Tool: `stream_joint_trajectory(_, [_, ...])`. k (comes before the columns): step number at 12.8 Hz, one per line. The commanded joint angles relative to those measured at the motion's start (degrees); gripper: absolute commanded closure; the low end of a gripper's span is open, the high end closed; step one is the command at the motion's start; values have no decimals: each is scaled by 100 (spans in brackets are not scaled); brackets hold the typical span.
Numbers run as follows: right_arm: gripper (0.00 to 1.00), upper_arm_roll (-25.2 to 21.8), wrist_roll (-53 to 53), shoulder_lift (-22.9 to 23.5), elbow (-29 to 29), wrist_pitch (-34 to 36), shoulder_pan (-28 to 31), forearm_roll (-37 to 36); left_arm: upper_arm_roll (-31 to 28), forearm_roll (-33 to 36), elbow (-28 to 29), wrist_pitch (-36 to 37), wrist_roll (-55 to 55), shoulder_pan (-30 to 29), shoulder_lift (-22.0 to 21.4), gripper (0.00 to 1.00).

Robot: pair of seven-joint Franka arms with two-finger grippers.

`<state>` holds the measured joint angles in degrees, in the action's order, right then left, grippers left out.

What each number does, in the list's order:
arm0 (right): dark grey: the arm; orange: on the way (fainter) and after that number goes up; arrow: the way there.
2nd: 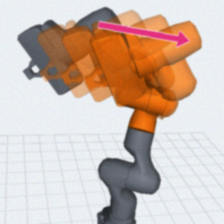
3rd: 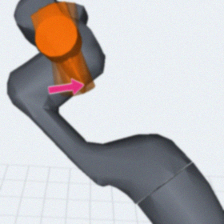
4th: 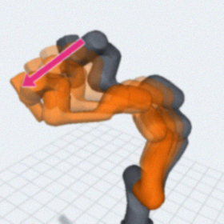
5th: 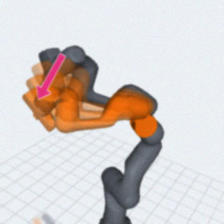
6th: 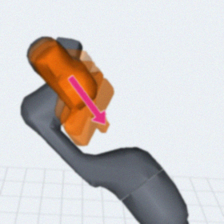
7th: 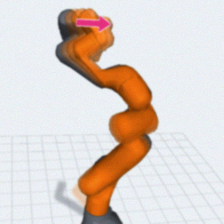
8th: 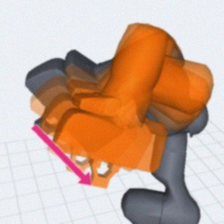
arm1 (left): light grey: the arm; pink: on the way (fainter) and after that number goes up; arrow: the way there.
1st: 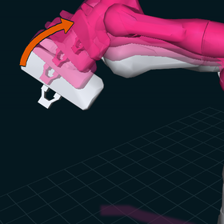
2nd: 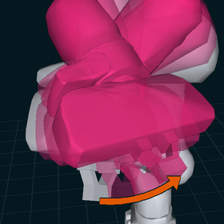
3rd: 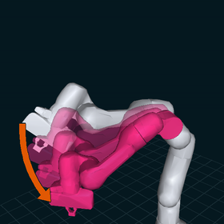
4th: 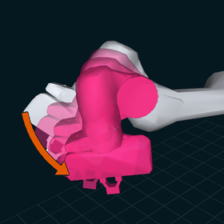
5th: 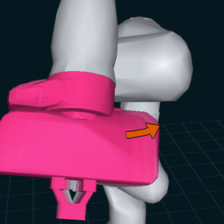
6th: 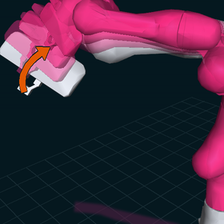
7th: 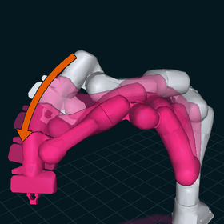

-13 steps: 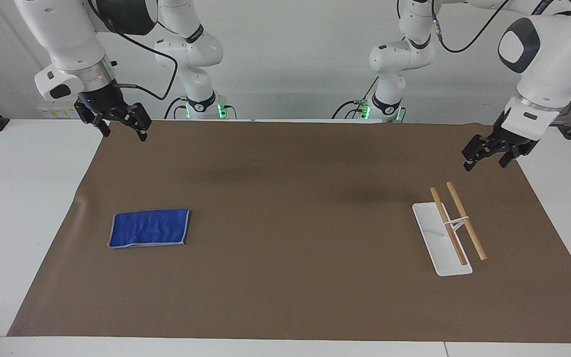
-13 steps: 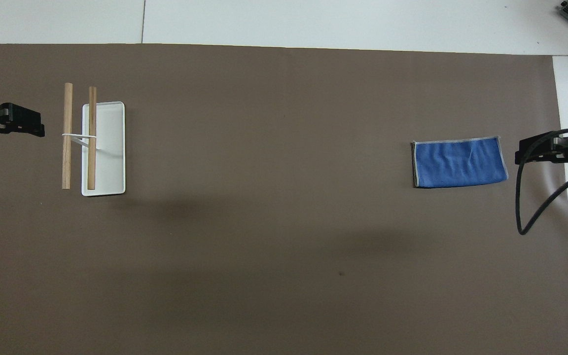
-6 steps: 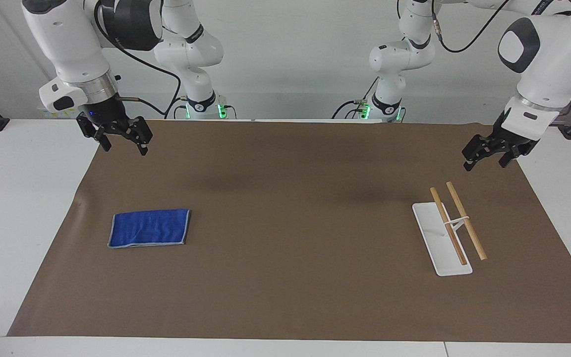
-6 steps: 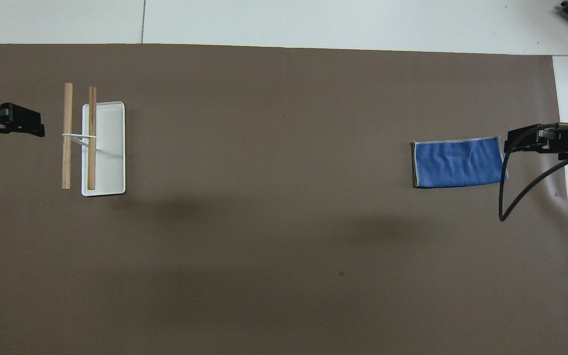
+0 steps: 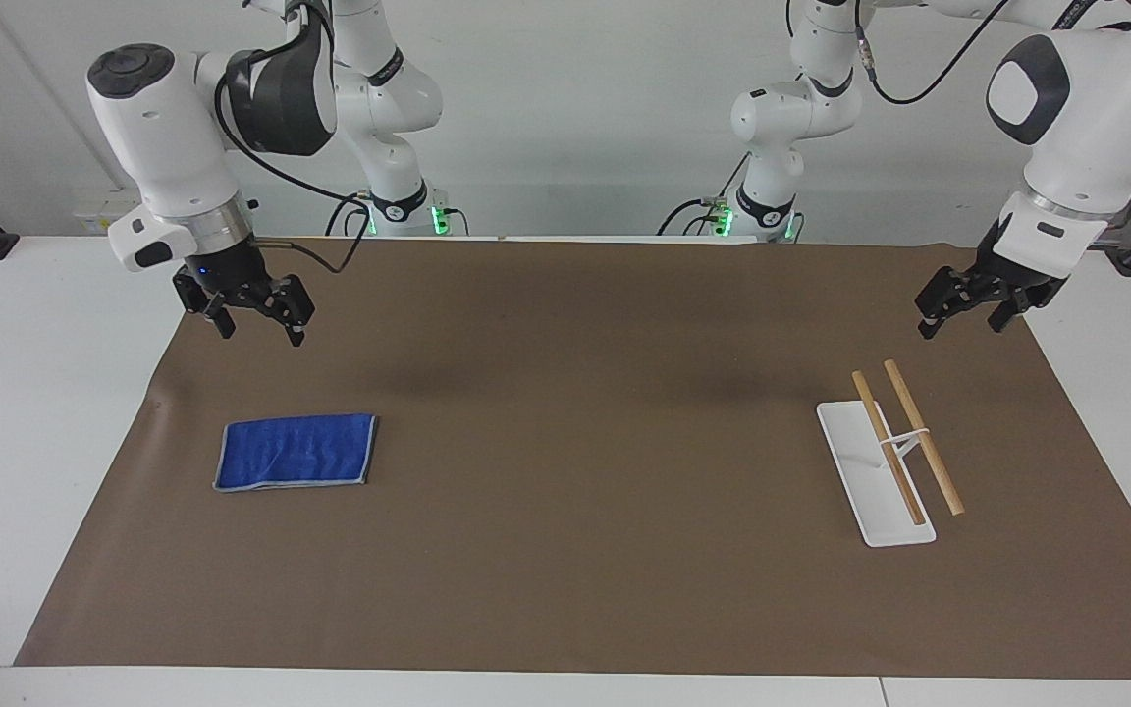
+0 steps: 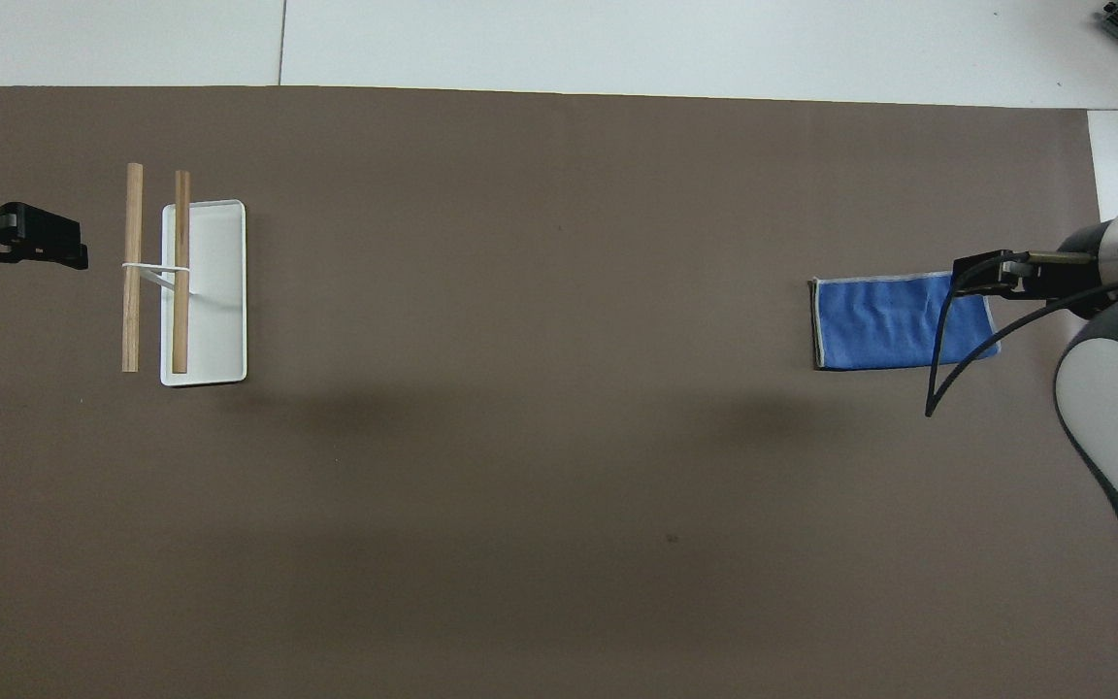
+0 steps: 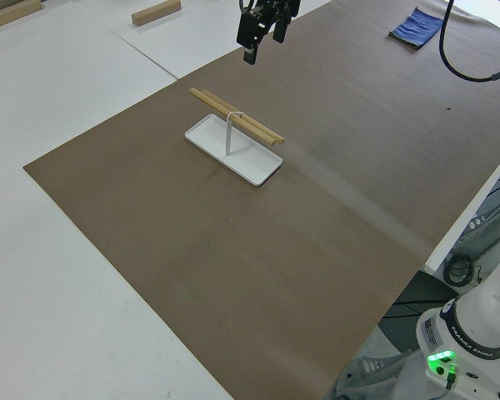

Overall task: Right arm passes towel to left arm to hang
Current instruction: 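Move the right gripper over the blue towel's edge farthest from the robot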

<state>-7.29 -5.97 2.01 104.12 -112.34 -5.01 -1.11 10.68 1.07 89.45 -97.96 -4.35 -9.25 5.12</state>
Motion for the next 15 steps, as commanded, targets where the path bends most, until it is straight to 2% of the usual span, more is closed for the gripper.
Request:
stream_joint_trajectory(1, [0,0,166,413,56,-427,52,41,-13,-10,160,-48,22,-15,-143,0])
stream_joint_trajectory(5, [0,-9,166,757,414,-1113,70,41,-13,-10,160,-39,13,-15,-143,0])
stream_joint_trajectory(8, [0,-9,297,906,969,-2088,167,32,-13,-10,160,-39,13,-15,-143,0])
stream_joint_trajectory(15, [0,0,913,1548,1049,-2776,325,32,-13,-10,160,-39,13,-15,-143,0])
